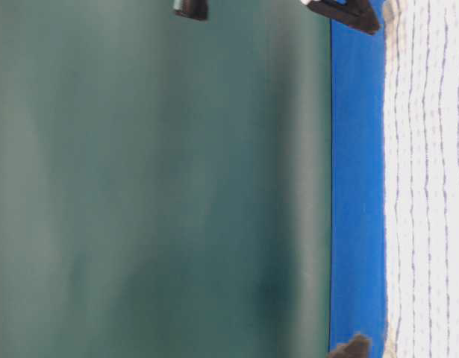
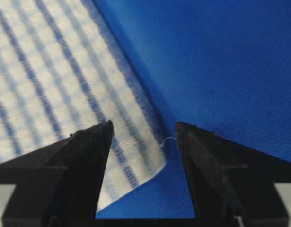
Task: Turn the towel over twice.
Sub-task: 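Move both grippers to the towel's far corners and pinch them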
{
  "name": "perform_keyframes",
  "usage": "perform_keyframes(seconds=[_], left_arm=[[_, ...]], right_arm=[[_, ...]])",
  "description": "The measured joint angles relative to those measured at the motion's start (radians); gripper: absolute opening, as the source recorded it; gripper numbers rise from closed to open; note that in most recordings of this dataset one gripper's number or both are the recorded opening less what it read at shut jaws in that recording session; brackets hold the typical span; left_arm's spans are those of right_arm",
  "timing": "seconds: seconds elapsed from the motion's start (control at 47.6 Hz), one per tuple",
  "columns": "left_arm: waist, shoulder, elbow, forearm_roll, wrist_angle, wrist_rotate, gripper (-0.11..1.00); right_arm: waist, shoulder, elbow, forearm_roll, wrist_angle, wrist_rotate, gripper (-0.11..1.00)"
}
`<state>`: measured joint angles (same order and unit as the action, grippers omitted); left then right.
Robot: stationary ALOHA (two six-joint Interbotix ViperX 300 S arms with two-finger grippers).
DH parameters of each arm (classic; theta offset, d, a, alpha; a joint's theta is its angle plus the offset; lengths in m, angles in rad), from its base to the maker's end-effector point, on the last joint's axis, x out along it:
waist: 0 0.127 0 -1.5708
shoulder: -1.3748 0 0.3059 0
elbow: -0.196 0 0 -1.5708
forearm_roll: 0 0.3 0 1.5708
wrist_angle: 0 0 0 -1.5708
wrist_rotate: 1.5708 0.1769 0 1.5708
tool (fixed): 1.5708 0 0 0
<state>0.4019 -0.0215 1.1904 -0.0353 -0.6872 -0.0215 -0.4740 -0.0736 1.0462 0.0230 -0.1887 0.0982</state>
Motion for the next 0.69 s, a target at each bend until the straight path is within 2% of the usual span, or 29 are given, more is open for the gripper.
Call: perform_keyframes(seconds=[0.252, 0.421, 0.505, 0.568, 0.631, 0.673, 0.694], left_arm=[[0.034, 0.169, -0.046, 0.000, -0.054, 0.005, 0.89], [0.048, 0.204, -0.067, 0.000, -0.055, 0.005, 0.82], [0.049, 0.204, -0.069, 0.000, -0.048, 0.003, 0.66], [0.051, 0.204, -0.069, 0.002, -0.038, 0.005, 0.49], [0.052, 0.204, -0.069, 0.002, -0.025, 0.005, 0.32], [0.049, 0.204, -0.071, 0.003, -0.014, 0.008, 0.20], [0.049, 0.204, -0.071, 0.002, -0.009, 0.011, 0.15]], right_arm=[[-0.023, 0.074, -0.005, 0.000, -0.035, -0.002, 0.62], [-0.025, 0.077, -0.005, 0.000, -0.038, -0.003, 0.58], [-0.025, 0.077, -0.005, 0.002, -0.037, -0.002, 0.47], [-0.025, 0.077, -0.005, 0.000, -0.037, -0.002, 0.32], [-0.025, 0.077, -0.005, 0.000, -0.037, -0.005, 0.11], [-0.025, 0.077, -0.005, 0.000, -0.037, -0.003, 0.04], [-0.025, 0.077, -0.005, 0.000, -0.037, -0.005, 0.03]])
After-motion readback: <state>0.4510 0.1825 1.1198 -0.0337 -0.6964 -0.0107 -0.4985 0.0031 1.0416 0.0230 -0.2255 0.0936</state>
